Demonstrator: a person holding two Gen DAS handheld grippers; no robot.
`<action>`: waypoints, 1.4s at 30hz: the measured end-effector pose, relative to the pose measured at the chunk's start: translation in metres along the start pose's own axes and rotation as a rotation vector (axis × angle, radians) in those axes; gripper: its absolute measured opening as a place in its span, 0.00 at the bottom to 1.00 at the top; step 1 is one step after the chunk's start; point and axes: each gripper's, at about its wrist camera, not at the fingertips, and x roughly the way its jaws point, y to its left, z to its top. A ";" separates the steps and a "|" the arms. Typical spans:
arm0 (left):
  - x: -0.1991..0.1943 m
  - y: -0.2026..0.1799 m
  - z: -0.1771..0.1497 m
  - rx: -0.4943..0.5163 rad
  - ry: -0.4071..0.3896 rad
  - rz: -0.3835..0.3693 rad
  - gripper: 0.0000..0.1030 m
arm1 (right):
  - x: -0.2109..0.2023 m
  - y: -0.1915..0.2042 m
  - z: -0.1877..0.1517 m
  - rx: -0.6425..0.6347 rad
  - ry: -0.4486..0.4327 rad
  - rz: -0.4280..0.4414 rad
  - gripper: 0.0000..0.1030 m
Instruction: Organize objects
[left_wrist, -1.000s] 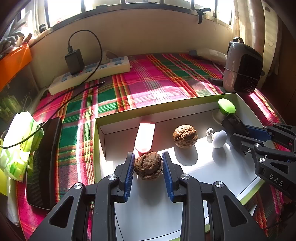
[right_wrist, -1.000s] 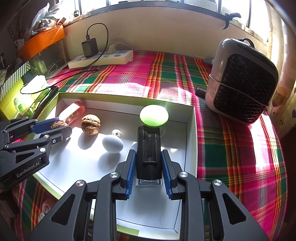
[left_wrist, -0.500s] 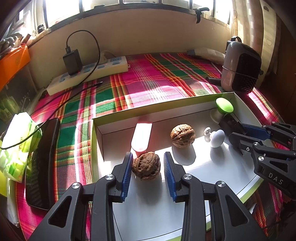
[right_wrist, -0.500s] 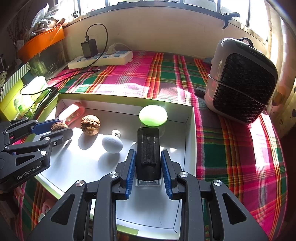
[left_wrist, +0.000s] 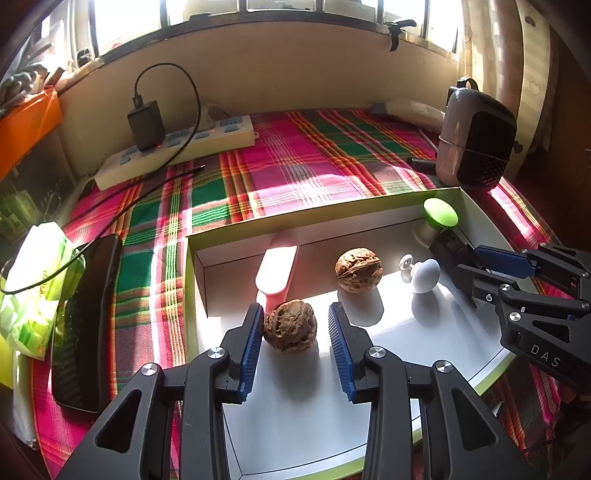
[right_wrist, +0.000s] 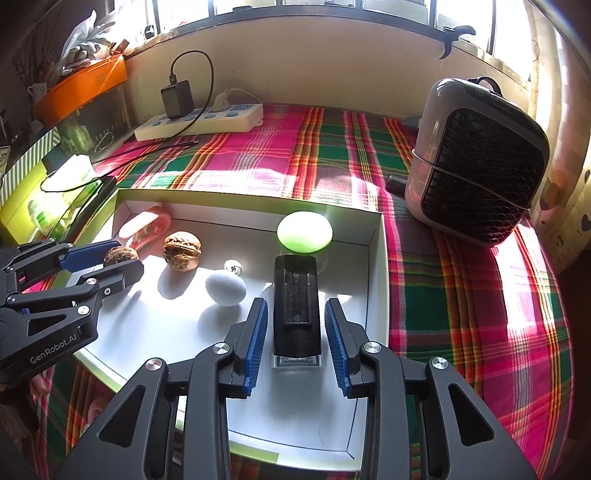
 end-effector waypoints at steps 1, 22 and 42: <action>-0.001 0.000 0.000 -0.002 -0.002 0.000 0.33 | -0.001 0.000 0.000 0.001 -0.003 0.000 0.33; -0.037 -0.003 -0.014 -0.018 -0.050 -0.005 0.33 | -0.029 0.009 -0.011 0.013 -0.043 0.004 0.39; -0.083 -0.011 -0.043 -0.040 -0.115 0.013 0.33 | -0.073 0.019 -0.039 0.023 -0.115 0.021 0.39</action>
